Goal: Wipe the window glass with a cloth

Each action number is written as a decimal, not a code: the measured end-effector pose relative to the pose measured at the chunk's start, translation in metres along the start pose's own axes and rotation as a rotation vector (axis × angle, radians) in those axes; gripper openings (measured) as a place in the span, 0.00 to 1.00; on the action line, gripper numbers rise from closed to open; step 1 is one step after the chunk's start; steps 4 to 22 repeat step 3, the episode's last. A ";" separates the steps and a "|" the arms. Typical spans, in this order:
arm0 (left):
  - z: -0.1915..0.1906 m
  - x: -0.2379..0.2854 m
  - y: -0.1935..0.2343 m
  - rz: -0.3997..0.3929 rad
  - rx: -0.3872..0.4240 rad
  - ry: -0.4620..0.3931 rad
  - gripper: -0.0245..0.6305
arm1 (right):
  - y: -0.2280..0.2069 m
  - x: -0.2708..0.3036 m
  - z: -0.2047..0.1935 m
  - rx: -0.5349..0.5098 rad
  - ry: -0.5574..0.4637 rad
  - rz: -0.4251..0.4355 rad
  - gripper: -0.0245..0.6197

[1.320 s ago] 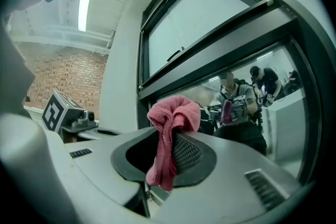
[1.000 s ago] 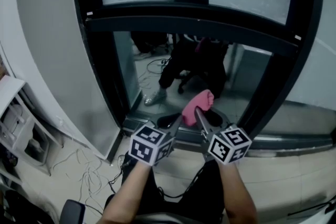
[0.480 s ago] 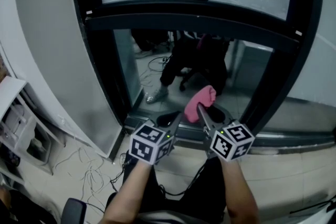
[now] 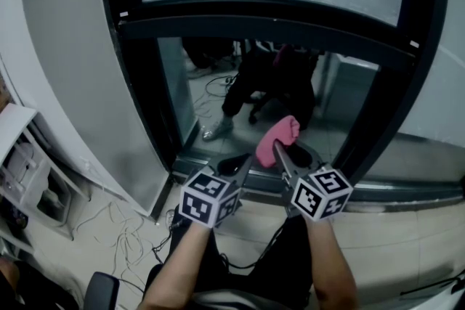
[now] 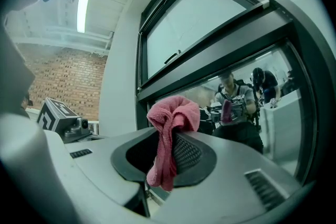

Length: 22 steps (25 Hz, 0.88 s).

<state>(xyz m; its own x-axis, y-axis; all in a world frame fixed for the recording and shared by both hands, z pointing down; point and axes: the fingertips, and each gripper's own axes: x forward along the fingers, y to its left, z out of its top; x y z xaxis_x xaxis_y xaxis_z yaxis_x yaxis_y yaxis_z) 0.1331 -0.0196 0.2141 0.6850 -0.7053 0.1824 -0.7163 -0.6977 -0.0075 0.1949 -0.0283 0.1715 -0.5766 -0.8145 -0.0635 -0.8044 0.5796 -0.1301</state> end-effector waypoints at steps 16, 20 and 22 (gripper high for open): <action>0.001 0.001 -0.001 -0.002 0.000 -0.001 0.04 | -0.002 0.000 0.001 0.000 -0.001 0.000 0.14; 0.001 0.001 -0.001 -0.002 0.000 -0.001 0.04 | -0.002 0.000 0.001 0.000 -0.001 0.000 0.14; 0.001 0.001 -0.001 -0.002 0.000 -0.001 0.04 | -0.002 0.000 0.001 0.000 -0.001 0.000 0.14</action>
